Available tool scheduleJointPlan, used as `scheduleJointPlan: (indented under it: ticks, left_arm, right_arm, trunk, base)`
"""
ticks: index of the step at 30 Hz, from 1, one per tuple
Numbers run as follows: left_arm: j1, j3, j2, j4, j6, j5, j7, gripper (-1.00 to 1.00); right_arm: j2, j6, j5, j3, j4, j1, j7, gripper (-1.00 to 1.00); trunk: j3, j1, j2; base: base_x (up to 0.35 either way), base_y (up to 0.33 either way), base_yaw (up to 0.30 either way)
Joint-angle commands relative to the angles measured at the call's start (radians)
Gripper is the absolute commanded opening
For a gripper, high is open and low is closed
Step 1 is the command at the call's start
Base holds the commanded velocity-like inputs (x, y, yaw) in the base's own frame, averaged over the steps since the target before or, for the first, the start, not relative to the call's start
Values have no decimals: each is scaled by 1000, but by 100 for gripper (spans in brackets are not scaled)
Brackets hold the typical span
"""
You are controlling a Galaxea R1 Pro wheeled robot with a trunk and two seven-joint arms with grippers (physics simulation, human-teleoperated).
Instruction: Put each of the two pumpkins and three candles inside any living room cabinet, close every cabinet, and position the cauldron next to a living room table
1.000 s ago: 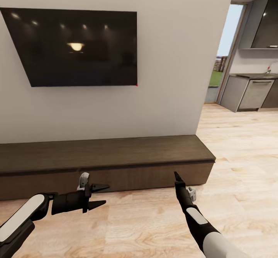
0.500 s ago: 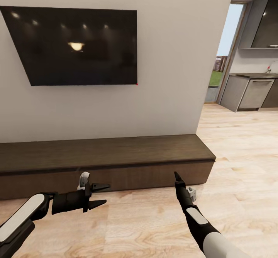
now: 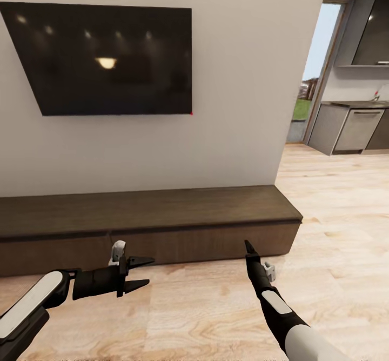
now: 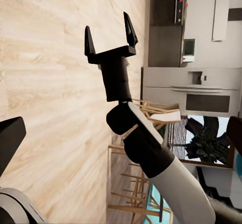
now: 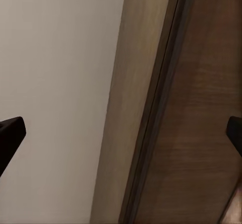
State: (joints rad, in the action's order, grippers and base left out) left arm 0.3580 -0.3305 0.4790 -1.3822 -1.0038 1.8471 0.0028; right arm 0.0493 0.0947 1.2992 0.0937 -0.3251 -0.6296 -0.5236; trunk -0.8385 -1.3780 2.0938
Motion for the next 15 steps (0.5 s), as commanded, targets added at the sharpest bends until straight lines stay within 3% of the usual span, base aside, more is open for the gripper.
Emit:
scheduleJointPlan:
  ticks: [1, 6, 10, 15]
  left_arm:
    - [1, -2, 0, 0, -1, 3, 0, 100]
    - [1, -6, -3, -1, -1, 3, 0, 100]
    - [1, -9, -3, -2, -1, 3, 0, 100]
    - [1, -30, -4, -7, -1, 2, 1, 100]
  right_arm:
    - [1, -2, 3, 4, 1, -1, -6, 100]
    - [-1, -7, 3, 4, 0, -1, -12, 100]
    - [-20, -14, 6, 4, 0, -1, -27, 100]
    - [-27, -54, 14, 5, 0, -1, -77, 100]
  trunk:
    - [-4, -4, 8]
    - [-20, -23, 43]
    - [-32, -38, 71]
    - [-48, -57, 106]
  base:
    - [0, 0, 0]
    - [0, 0, 0]
    - [0, 0, 0]
    - [0, 0, 0]
